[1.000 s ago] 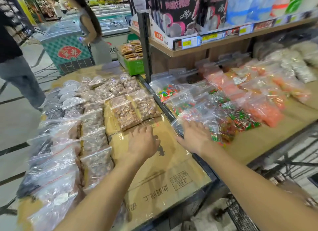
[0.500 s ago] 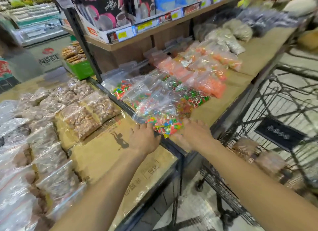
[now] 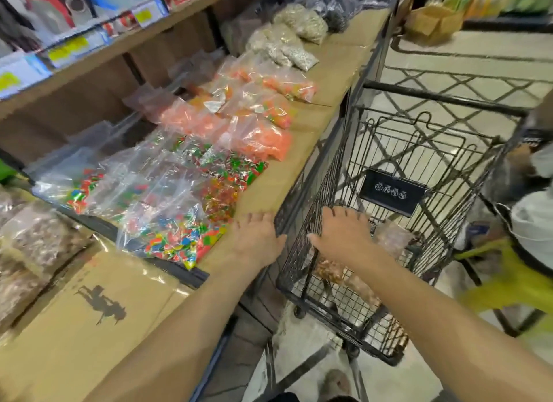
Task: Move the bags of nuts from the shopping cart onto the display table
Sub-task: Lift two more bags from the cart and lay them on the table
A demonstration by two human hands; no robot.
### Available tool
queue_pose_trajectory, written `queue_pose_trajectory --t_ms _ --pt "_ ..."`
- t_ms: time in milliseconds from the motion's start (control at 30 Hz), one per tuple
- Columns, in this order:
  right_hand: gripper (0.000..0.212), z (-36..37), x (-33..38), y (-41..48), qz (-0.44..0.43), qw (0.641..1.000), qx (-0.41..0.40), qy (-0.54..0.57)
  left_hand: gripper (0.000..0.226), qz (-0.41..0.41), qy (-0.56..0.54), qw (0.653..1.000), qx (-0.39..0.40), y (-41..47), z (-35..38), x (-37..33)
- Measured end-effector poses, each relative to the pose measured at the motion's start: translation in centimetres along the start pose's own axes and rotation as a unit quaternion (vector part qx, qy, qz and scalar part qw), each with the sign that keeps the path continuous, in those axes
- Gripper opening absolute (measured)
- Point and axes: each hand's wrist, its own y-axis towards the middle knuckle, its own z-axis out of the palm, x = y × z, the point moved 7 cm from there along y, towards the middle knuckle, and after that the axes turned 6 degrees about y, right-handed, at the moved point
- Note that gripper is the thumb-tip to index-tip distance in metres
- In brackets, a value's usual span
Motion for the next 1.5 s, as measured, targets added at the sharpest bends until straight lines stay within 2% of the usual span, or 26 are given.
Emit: queue_pose_trajectory --t_ms 267,367,433,633,767,967,1100,1233,1300,1500 --pt "0.082 1.6 -9.0 1.0 0.063 0.996 0.021 0.053 0.068 0.06 0.029 0.998 0.015 4.2 1.0 -9.2" --pt "0.076 2.3 -10.8 0.4 0.089 0.991 0.034 0.094 0.069 0.074 0.04 0.996 0.028 5.6 2.6 -11.3" --pt "0.071 3.2 -11.9 0.4 0.105 0.986 0.043 0.119 0.065 0.084 0.049 0.994 0.04 6.5 3.8 -12.5" --pt "0.076 6.8 -15.0 2.3 0.15 0.98 0.076 0.108 0.055 0.128 0.063 0.987 0.079 9.8 8.0 -15.2" --pt "0.08 9.4 -16.6 4.0 0.178 0.974 0.088 0.113 0.06 0.153 0.072 0.978 0.121 12.6 11.5 -16.6" --pt "0.09 13.7 -18.3 7.2 0.226 0.956 0.131 0.136 0.053 0.172 0.039 0.97 0.165 16.5 16.0 -17.6" --pt "0.094 17.0 -19.8 9.3 0.256 0.944 0.135 0.16 0.052 0.151 -0.027 0.967 0.202 19.3 19.3 -17.2" --pt "0.088 20.4 -21.8 10.9 0.308 0.92 0.099 0.222 0.053 0.076 -0.112 0.961 0.24 22.5 23.1 -16.5" --pt "0.084 22.4 -23.1 11.4 0.345 0.896 0.082 0.267 0.055 0.017 -0.171 0.951 0.257 23.8 24.9 -16.1" --pt "0.079 28.4 -26.4 12.3 0.44 0.799 0.025 0.41 0.093 -0.124 -0.273 0.888 0.349 25.6 32.1 -16.3"
